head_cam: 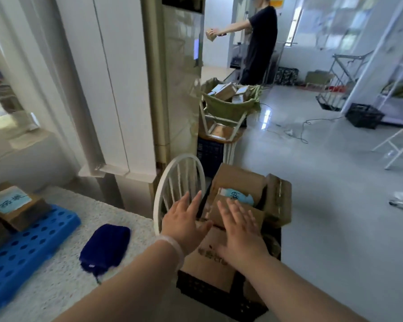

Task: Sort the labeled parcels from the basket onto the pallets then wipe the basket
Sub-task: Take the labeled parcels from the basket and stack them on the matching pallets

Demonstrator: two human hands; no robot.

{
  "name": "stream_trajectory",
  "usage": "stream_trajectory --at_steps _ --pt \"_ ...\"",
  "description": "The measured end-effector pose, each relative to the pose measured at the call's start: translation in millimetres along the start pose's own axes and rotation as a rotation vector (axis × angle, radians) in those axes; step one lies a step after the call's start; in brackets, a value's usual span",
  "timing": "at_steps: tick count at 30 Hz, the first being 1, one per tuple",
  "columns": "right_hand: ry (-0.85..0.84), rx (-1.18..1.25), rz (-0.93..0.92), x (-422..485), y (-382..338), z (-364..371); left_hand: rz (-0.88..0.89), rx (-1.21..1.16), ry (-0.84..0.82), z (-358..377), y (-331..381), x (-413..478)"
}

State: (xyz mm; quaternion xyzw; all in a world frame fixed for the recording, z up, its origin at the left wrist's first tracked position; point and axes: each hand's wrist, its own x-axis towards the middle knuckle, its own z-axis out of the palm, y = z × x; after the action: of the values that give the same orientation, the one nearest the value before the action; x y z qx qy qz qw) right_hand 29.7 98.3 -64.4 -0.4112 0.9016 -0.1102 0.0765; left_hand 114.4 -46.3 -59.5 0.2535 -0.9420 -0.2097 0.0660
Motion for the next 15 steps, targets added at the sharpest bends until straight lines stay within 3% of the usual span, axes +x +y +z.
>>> stream_trajectory --at_steps 7,15 --pt "0.041 0.102 0.174 21.5 96.6 -30.4 0.015 0.031 -0.087 34.1 72.1 54.1" --pt "-0.158 0.286 0.294 63.7 158.1 -14.6 -0.179 0.004 -0.216 68.8 78.4 99.8"
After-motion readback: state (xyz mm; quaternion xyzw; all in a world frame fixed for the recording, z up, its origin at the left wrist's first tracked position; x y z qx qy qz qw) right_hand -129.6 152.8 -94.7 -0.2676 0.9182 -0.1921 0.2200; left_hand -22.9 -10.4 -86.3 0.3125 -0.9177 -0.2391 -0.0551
